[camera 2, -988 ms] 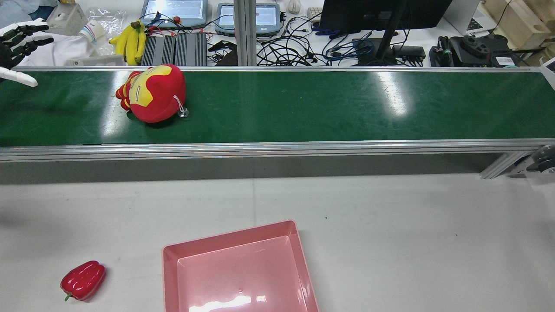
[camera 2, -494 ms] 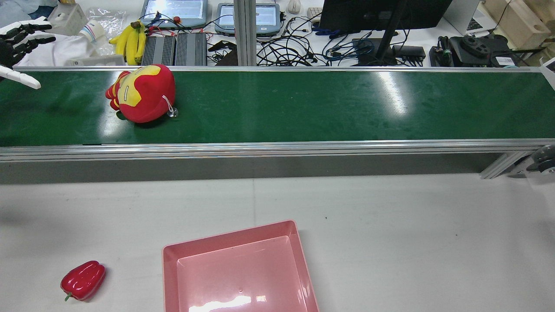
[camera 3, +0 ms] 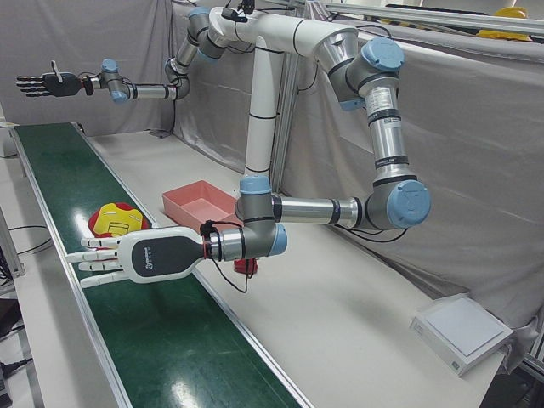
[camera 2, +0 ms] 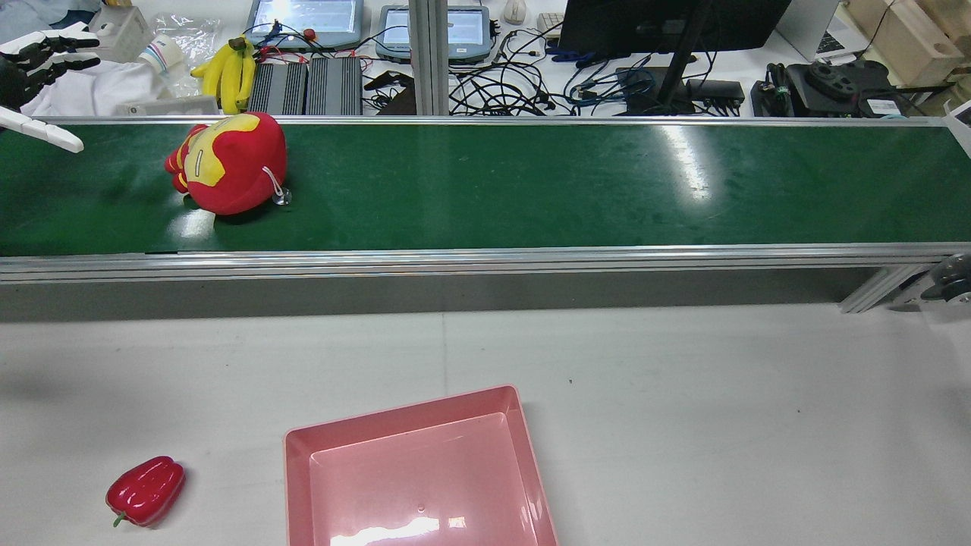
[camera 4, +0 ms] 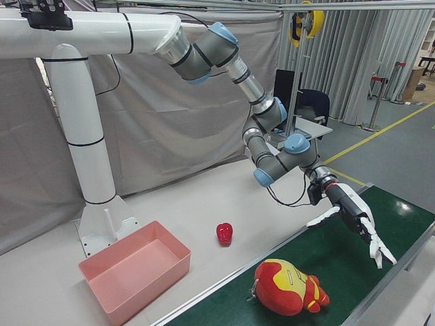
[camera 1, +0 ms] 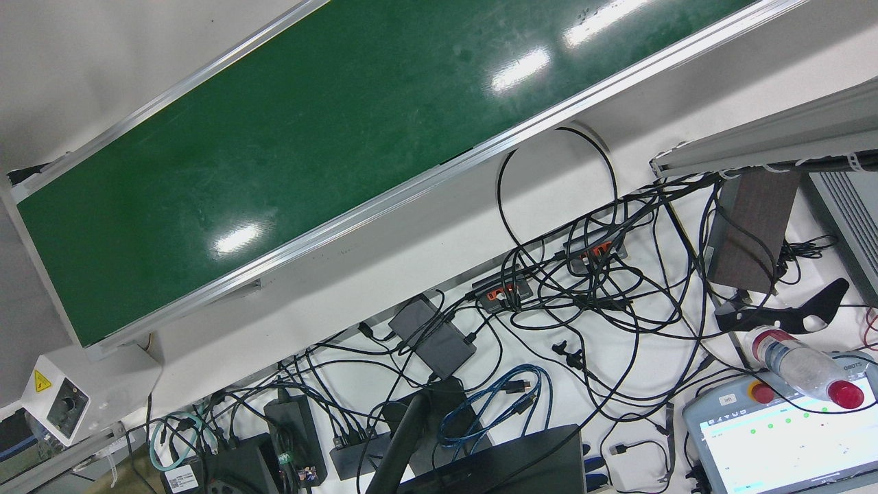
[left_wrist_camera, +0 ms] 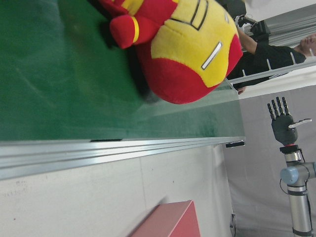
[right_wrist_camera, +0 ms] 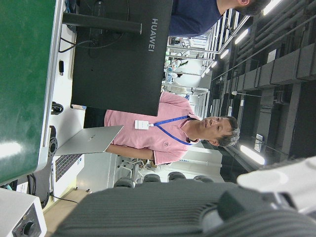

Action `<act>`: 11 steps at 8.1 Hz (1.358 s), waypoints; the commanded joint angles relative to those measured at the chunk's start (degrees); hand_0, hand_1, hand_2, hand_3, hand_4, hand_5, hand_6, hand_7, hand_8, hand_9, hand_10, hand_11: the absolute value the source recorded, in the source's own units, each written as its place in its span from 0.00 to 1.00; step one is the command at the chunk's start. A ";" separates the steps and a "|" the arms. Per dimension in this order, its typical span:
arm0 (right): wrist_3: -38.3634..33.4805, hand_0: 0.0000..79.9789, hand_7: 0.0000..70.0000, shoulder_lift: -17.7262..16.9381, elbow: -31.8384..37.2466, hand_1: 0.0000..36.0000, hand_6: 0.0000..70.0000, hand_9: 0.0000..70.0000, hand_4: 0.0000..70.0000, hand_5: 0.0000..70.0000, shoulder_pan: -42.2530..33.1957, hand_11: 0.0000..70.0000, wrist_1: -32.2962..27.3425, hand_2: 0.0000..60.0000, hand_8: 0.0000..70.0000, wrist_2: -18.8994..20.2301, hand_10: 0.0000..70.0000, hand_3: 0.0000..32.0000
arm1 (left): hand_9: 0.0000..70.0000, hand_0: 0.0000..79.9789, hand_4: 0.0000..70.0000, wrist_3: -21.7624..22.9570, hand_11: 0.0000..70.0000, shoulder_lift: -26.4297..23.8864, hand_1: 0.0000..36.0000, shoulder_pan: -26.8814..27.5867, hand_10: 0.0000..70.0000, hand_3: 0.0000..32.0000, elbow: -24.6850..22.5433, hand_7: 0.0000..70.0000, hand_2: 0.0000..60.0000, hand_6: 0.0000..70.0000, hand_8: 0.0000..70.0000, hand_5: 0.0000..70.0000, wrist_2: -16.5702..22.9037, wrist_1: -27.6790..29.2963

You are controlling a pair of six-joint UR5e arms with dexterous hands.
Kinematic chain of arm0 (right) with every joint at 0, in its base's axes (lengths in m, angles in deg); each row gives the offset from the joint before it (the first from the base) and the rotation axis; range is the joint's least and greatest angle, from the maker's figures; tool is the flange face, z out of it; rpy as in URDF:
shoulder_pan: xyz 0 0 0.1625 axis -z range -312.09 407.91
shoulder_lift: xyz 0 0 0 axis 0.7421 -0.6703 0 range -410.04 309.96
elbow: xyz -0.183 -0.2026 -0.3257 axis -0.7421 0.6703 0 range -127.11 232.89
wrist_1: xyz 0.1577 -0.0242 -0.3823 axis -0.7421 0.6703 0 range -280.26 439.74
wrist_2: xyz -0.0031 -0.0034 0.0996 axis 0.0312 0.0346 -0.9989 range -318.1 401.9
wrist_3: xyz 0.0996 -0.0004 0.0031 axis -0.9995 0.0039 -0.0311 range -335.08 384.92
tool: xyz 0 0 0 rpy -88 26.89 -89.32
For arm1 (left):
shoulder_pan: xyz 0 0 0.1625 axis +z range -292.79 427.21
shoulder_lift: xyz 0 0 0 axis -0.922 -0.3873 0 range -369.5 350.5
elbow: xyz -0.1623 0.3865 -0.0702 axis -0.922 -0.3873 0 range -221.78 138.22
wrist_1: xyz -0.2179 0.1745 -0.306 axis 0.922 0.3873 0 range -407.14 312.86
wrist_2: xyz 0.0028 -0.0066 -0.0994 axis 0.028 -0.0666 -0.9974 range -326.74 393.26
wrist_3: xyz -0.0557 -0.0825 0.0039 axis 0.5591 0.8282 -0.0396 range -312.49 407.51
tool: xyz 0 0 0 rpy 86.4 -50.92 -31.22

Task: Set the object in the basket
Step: 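Move the left hand toward the Iron Man plush on the belt, then close the left hand fingers around the Iron Man plush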

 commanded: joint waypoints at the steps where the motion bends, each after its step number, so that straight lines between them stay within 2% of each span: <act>1: 0.00 0.00 0.00 0.00 0.00 0.00 0.00 0.00 0.00 0.00 -0.05 0.00 0.00 0.00 0.00 0.00 0.00 0.00 | 0.22 0.82 0.17 -4.76 0.00 -0.20 0.59 4.08 0.00 0.00 -3.00 0.06 0.00 0.06 0.14 0.30 -0.05 -5.16; 2: 0.00 0.00 0.00 0.00 0.00 0.00 0.00 0.00 0.00 0.00 -0.05 0.00 0.00 0.00 0.00 0.00 0.00 0.00 | 0.22 0.80 0.16 -7.99 0.00 -2.20 0.60 5.14 0.00 0.00 -2.83 0.06 0.00 0.06 0.14 0.30 -0.13 -8.04; 5: 0.00 0.00 0.00 0.00 0.00 0.00 0.00 0.00 0.00 0.00 0.04 0.00 0.00 0.00 0.00 0.00 0.00 0.00 | 0.23 0.78 0.16 -8.64 0.00 -2.57 0.59 5.24 0.00 0.00 -2.65 0.06 0.00 0.06 0.14 0.30 -0.31 -8.25; 7: 0.00 0.00 0.00 0.00 0.00 0.00 0.00 0.00 0.00 0.00 0.04 0.00 0.00 0.00 0.00 0.00 0.00 0.00 | 0.22 0.78 0.15 -11.09 0.00 -2.40 0.60 5.33 0.00 0.00 -2.65 0.05 0.00 0.06 0.14 0.29 -0.31 -8.94; 11: 0.00 0.00 0.00 0.00 -0.09 0.00 0.00 0.00 0.00 0.00 -0.05 0.00 0.00 0.00 0.00 0.00 0.00 0.00 | 0.22 0.76 0.15 -13.02 0.00 -2.31 0.59 5.41 0.00 0.00 -2.74 0.05 0.00 0.06 0.14 0.28 -0.22 -9.47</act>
